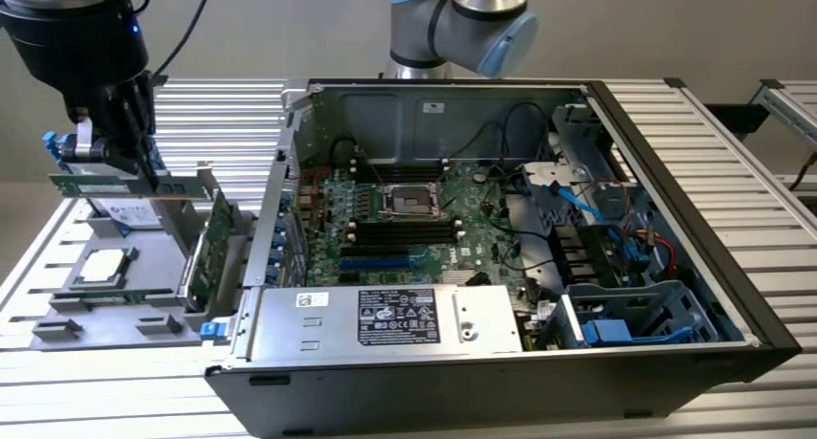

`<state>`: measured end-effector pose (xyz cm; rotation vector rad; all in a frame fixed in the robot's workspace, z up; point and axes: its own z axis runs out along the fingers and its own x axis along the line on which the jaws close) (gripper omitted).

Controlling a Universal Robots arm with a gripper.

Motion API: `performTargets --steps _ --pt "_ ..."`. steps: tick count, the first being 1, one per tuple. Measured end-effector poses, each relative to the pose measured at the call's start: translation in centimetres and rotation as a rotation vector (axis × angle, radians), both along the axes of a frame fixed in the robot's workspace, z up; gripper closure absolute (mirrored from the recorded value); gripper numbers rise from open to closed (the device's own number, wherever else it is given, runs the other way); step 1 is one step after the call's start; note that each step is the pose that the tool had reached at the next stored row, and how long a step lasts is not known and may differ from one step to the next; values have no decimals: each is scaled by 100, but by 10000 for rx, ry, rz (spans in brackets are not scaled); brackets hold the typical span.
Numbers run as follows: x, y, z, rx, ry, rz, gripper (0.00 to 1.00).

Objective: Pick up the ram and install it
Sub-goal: 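Pick up the ram and move it above insertion slot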

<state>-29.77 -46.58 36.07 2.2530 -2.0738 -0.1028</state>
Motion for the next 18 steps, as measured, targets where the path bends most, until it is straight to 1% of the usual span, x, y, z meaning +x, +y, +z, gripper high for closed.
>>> performTargets --steps 5,9,18 --pt "76 65 41 1 -1 2 86" --pt "154 105 84 0 0 4 86" --pt "418 147 158 0 0 10 86"
